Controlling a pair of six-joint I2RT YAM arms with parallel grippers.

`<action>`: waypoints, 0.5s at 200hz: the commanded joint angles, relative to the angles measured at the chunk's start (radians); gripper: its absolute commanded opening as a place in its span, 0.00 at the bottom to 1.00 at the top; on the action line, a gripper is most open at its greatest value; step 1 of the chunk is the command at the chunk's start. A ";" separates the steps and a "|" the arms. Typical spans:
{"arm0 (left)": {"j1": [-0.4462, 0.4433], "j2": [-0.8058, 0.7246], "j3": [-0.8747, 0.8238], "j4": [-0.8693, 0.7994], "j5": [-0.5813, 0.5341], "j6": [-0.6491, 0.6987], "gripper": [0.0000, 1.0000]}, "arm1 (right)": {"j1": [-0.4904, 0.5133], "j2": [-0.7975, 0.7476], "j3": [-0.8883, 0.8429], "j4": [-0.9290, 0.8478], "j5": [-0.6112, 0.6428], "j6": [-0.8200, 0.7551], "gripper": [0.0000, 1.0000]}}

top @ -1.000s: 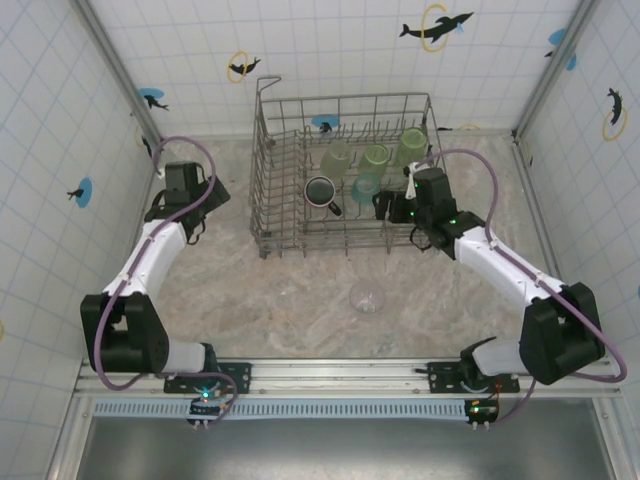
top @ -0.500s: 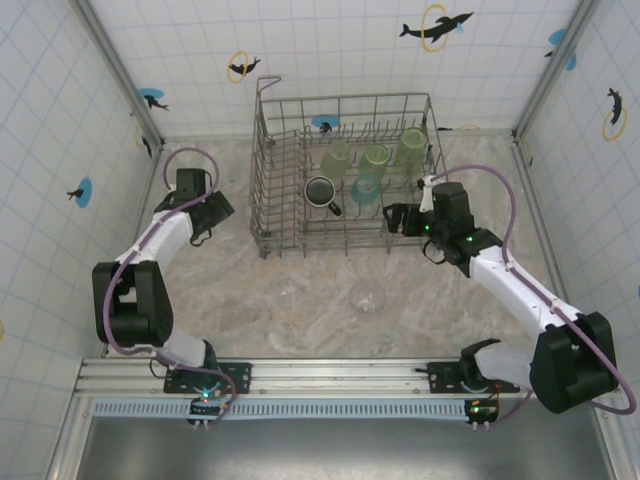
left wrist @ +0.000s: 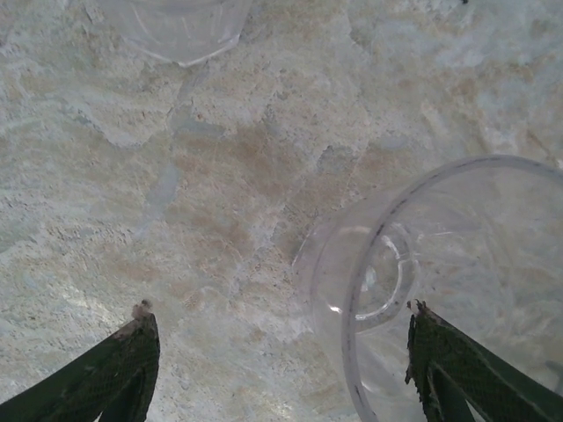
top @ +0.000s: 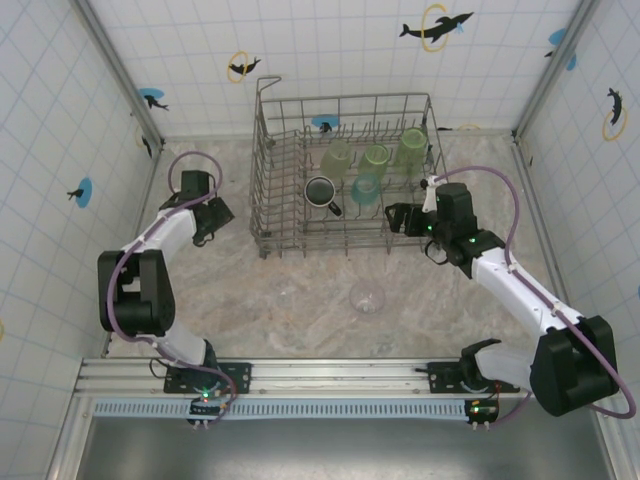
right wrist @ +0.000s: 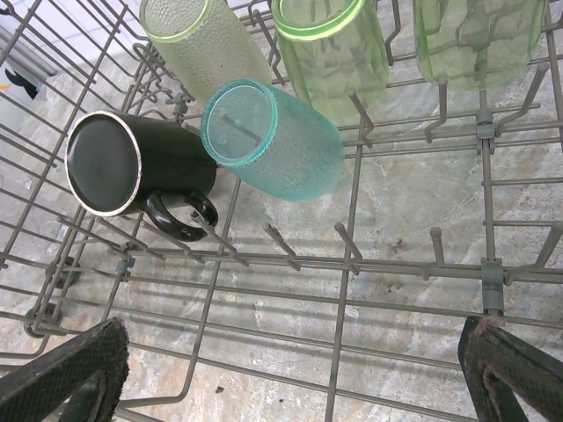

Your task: Load the cups into the dish rack

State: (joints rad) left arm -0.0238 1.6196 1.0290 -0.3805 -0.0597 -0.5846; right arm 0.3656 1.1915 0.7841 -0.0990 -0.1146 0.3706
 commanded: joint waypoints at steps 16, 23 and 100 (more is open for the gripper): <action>0.010 0.017 0.032 0.002 0.003 -0.011 0.71 | -0.004 -0.005 -0.034 -0.028 -0.010 0.024 1.00; 0.010 0.016 0.034 0.001 0.000 -0.010 0.69 | -0.005 -0.006 -0.034 -0.028 -0.010 0.023 1.00; 0.010 0.009 0.034 -0.001 -0.021 -0.017 0.19 | -0.008 0.006 -0.029 -0.022 -0.020 0.035 1.00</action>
State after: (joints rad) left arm -0.0204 1.6299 1.0378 -0.3729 -0.0635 -0.6041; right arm 0.3645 1.1915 0.7837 -0.0948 -0.1162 0.3820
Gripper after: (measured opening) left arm 0.292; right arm 0.995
